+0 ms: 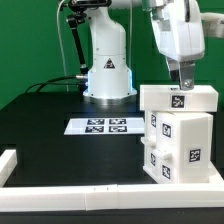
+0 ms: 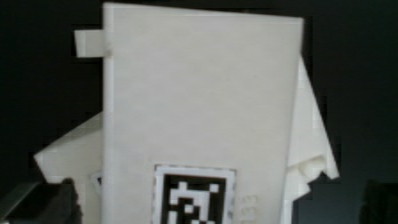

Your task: Assemble cabinet

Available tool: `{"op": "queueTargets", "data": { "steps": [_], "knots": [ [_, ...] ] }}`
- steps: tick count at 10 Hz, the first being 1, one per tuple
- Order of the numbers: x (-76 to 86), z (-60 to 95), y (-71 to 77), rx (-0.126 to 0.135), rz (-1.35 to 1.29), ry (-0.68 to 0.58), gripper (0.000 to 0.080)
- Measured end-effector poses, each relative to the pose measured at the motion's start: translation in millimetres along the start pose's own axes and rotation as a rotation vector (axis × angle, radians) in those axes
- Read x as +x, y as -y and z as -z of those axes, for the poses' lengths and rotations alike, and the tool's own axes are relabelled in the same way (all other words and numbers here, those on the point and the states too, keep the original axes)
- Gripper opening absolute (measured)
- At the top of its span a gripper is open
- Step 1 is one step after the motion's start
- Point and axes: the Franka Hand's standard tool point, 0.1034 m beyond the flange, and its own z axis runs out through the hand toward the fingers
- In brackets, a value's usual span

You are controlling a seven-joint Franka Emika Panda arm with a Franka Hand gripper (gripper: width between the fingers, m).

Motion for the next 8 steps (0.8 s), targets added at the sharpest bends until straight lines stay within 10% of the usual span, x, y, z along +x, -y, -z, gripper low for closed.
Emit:
{"op": "queueTargets", "data": {
  "steps": [8],
  "knots": [
    [6.1,0.4,15.0,-0.032,0.922,0.015,0.0797]
  ]
}}
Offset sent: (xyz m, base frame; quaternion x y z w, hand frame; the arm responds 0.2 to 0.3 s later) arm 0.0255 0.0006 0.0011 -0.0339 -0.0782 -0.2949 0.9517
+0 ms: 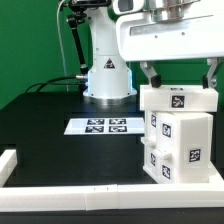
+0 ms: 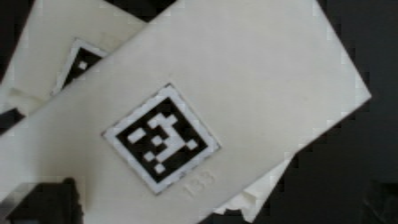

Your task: Assemble cabinet

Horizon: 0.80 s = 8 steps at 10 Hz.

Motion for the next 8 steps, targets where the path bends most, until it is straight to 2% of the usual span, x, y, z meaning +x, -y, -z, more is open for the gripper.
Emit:
{"op": "queueTargets", "data": {
  "steps": [1,3,5,6,8],
  "knots": [
    [-0.5,-0.4,-0.6,-0.025,0.165,-0.010,0.0797],
    [0.6,1.9,1.0,-0.046,0.413,-0.017,0.0797],
    [-0.7,6.1,4.4,-0.077,0.650,-0.004,0.0797],
    [-1.0,6.9,4.9,-0.086,0.722,-0.001,0.0797],
    [0.1,6.8,4.2,-0.088,0.847,0.002,0.0797]
  ]
}}
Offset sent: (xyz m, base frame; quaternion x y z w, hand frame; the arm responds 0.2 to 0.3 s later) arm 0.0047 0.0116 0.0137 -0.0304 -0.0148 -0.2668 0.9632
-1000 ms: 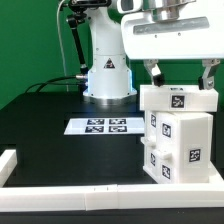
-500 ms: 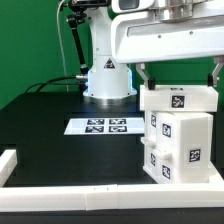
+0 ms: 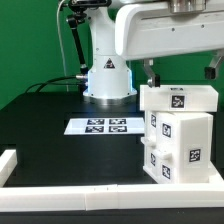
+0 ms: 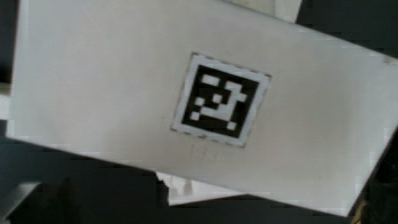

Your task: Assemble cabinet

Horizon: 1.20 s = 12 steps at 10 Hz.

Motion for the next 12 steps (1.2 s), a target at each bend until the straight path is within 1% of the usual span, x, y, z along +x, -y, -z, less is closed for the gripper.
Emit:
{"op": "queueTargets", "data": {
  "steps": [2,3,5,6,7,9,10,11,12],
  "knots": [
    [-0.4,-0.3,-1.4,-0.004,0.132,0.000,0.0797],
    [-1.2,-1.7,-2.9,-0.017,0.294,0.001,0.0797],
    [-2.8,-2.5,-3.6,-0.028,0.539,0.012,0.0797],
    [-3.7,-3.2,-3.0,-0.034,0.662,0.024,0.0797],
    [-5.9,-4.2,-1.1,-0.032,0.741,0.043,0.0797],
    [-6.9,-5.5,2.6,-0.048,0.910,0.065,0.0797],
    [-8.6,-7.6,5.1,-0.048,0.980,0.074,0.0797],
    [-11.1,-10.1,6.0,-0.051,1.109,0.092,0.0797],
    [-13.2,-12.3,5.7,-0.051,1.138,0.097,0.0797]
  ]
}}
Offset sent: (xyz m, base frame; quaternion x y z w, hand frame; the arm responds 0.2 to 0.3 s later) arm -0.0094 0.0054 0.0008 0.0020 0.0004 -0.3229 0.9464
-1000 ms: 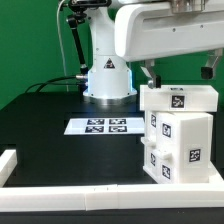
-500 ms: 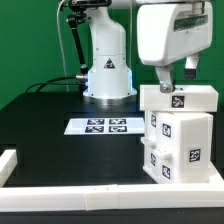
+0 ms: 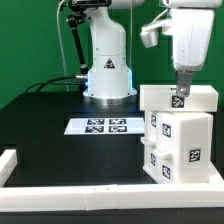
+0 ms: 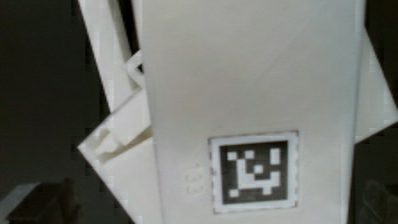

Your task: Assemble cabinet

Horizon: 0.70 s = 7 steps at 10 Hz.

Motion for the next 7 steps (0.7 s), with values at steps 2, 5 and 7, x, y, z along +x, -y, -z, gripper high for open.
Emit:
{"op": "queueTargets", "data": {
  "steps": [2,5,7],
  "knots": [
    [-2.6,-6.9,4.5,0.004,0.034,0.002,0.0797],
    [-4.1,-15.4,4.4,0.003,0.019,0.003,0.0797],
    [-5.3,-16.6,4.4,0.005,0.008,0.004,0.0670]
  ]
}}
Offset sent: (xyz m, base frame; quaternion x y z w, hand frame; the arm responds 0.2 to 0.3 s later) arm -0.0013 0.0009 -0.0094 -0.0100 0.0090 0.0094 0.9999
